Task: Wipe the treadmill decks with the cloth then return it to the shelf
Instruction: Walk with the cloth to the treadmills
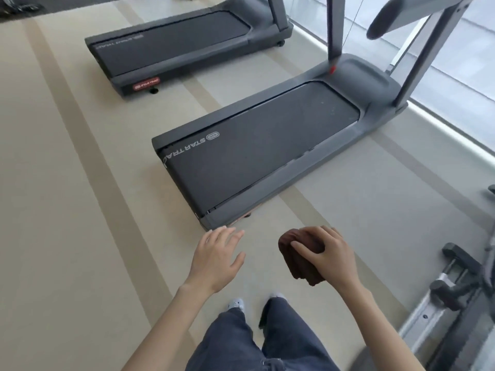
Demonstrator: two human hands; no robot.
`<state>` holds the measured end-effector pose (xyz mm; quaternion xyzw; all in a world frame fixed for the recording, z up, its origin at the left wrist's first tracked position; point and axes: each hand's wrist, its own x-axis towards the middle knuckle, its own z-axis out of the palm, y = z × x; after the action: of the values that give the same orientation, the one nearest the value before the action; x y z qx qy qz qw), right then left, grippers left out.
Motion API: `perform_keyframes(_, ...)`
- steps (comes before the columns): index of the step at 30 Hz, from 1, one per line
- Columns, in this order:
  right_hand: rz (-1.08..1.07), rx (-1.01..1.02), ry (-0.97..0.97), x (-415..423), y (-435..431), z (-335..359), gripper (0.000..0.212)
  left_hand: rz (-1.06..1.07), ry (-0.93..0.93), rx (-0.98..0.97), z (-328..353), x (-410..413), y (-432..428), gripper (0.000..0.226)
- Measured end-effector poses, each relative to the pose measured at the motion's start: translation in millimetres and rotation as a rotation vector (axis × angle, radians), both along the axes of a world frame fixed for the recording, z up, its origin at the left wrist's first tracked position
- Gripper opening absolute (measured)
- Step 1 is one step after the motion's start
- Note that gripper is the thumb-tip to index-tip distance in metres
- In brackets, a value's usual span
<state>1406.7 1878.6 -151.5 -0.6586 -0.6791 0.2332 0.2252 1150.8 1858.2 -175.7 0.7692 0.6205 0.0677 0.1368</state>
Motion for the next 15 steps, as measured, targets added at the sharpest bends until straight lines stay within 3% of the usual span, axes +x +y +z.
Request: perform_keyframes(15,0.546,-0.014,-0.108,20,233,-10,0.032,0.459,-0.056,-0.034,-8,65,130,0.045)
